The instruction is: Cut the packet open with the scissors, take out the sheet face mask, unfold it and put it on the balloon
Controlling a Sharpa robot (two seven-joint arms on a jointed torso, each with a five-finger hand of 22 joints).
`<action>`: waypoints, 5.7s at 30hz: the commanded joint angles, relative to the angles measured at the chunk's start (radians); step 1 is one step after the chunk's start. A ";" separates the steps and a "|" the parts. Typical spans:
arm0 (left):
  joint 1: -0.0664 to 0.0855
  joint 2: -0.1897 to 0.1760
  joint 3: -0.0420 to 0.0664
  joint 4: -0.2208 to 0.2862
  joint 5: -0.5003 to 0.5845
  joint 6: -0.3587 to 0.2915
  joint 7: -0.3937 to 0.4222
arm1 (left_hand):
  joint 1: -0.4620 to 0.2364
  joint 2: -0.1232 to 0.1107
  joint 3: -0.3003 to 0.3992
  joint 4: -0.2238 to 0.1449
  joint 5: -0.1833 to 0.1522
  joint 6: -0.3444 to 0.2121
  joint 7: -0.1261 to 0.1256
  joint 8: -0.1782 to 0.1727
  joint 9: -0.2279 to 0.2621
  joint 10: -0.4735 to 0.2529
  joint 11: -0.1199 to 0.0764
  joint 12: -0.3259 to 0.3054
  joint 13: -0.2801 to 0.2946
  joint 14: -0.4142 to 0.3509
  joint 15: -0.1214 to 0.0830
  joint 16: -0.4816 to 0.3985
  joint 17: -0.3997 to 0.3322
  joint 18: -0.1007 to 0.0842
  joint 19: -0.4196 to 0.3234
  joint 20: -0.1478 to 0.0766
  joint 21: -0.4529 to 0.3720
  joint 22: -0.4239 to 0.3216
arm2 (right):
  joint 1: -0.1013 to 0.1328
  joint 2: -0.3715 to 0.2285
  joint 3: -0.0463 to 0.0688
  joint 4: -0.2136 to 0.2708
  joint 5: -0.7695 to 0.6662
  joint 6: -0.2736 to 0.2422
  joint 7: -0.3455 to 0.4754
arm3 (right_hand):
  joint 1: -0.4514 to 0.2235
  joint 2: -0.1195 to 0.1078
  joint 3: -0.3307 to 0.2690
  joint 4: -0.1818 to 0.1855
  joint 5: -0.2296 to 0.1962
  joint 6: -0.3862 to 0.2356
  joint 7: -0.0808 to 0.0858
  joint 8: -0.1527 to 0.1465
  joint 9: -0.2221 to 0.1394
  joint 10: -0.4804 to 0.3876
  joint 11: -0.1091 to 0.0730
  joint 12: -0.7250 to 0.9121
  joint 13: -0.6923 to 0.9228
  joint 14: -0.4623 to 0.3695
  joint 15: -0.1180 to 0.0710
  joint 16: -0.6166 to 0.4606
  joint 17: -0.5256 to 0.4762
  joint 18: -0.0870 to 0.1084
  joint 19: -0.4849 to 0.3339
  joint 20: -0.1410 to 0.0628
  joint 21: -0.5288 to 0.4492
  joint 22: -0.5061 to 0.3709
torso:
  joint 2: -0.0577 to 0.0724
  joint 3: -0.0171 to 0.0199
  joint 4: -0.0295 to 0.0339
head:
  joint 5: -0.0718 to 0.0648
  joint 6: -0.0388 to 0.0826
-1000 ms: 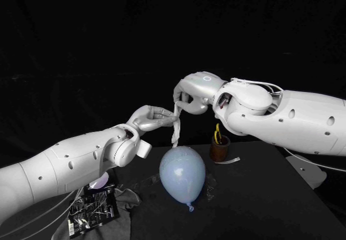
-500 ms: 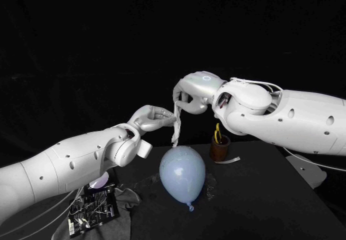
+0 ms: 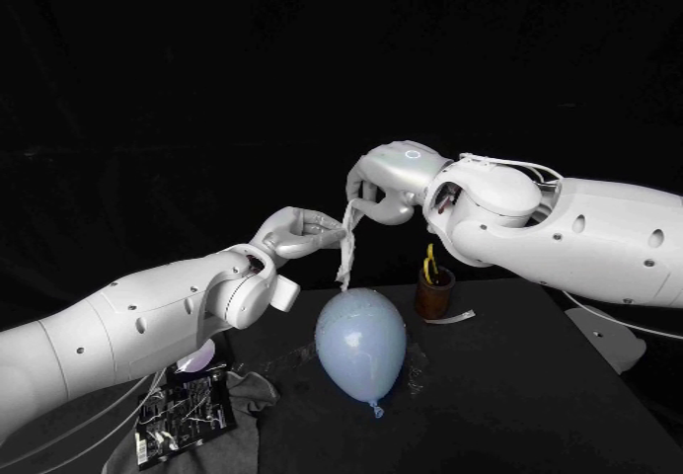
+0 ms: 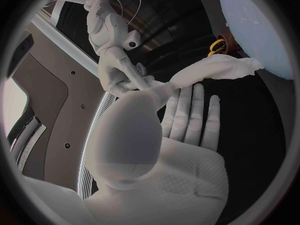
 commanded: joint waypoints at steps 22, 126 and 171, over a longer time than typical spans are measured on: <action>0.111 -0.036 -0.001 -0.015 -0.143 0.044 -0.063 | -0.012 -0.017 0.028 -0.007 0.007 -0.005 -0.004 0.028 0.060 0.017 0.000 0.008 0.003 0.011 -0.005 0.011 -0.002 -0.002 0.003 -0.002 -0.005 0.002 | 0.000 -0.010 0.000 -0.049 -0.016 -0.028 -0.021 | -0.001 0.002 0.007 0.001 0.005 0.005 -0.001 0.012 0.071 0.007 -0.002 0.003 0.001 0.005 -0.003 0.006 0.001 0.008 0.010 -0.001 0.010 0.084 | 0.000 -0.0005 0.0002 | 0.001 0.004; 0.086 0.029 -0.019 -0.049 -0.055 0.032 -0.112 | 0.040 -0.054 -0.122 0.152 0.007 -0.111 0.061 -0.147 0.031 -0.147 0.067 -0.076 -0.016 -0.021 0.044 -0.154 -0.067 0.008 -0.026 -0.002 -0.019 -0.002 | 0.006 0.051 0.001 -0.063 -0.078 -0.054 -0.029 | 0.009 -0.013 0.029 0.008 0.005 0.007 -0.004 0.017 0.074 0.012 -0.005 0.001 0.005 0.015 -0.006 0.007 0.015 0.007 0.017 -0.005 0.012 0.085 | 0.000 -0.0002 0.0002 | -0.010 0.012; 0.084 0.029 -0.019 -0.022 -0.064 0.116 -0.087 | 0.015 -0.094 -0.136 0.143 0.007 -0.051 0.030 -0.143 0.032 -0.067 0.041 -0.071 -0.014 0.022 0.027 -0.165 -0.081 -0.016 -0.175 0.000 -0.044 -0.015 | 0.004 0.073 0.000 -0.088 -0.079 -0.034 -0.036 | 0.009 -0.016 0.032 0.008 0.005 0.008 -0.004 0.017 0.074 0.013 -0.005 0.001 0.005 0.016 -0.006 0.008 0.018 0.006 0.019 -0.006 0.013 0.085 | 0.000 0.0000 0.0002 | -0.010 0.008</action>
